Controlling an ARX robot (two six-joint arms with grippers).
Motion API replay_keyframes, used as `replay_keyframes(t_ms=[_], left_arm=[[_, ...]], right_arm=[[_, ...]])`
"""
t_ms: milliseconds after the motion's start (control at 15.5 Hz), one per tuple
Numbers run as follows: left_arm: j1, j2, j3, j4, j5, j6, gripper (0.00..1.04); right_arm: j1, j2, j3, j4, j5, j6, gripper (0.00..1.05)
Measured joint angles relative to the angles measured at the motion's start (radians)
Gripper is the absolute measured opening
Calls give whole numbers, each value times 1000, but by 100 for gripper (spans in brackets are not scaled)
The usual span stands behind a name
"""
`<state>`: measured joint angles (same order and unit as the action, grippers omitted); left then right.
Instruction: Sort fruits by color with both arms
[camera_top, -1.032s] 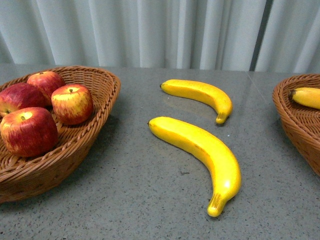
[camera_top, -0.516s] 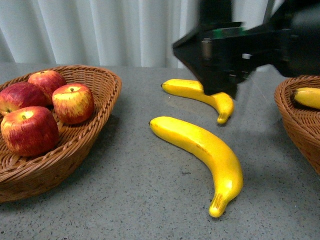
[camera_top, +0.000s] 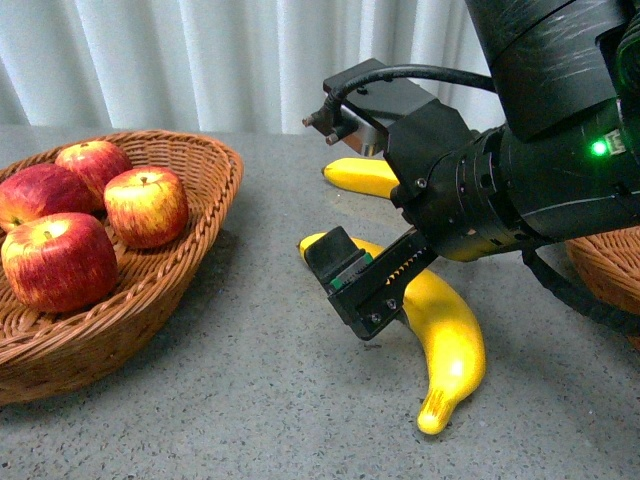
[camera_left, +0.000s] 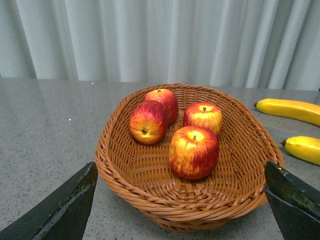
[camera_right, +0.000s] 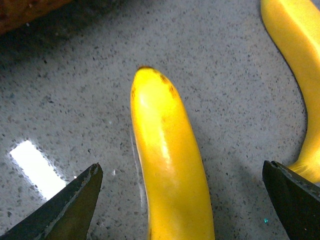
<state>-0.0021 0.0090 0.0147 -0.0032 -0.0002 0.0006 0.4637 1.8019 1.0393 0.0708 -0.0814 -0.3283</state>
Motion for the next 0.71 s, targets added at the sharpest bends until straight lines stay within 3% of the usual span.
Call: replay_keyframes(t_ms=[323, 645, 710], left_arm=[[0, 0, 0, 0, 0, 0, 98], [0, 0, 0, 0, 0, 0, 98], [0, 0, 0, 0, 0, 0, 98]], right_arm=[[-12, 18, -37, -43, 23, -101, 97], [-6, 17, -64, -49, 6, -139, 41], [-7, 13, -64, -53, -3, -135, 38]])
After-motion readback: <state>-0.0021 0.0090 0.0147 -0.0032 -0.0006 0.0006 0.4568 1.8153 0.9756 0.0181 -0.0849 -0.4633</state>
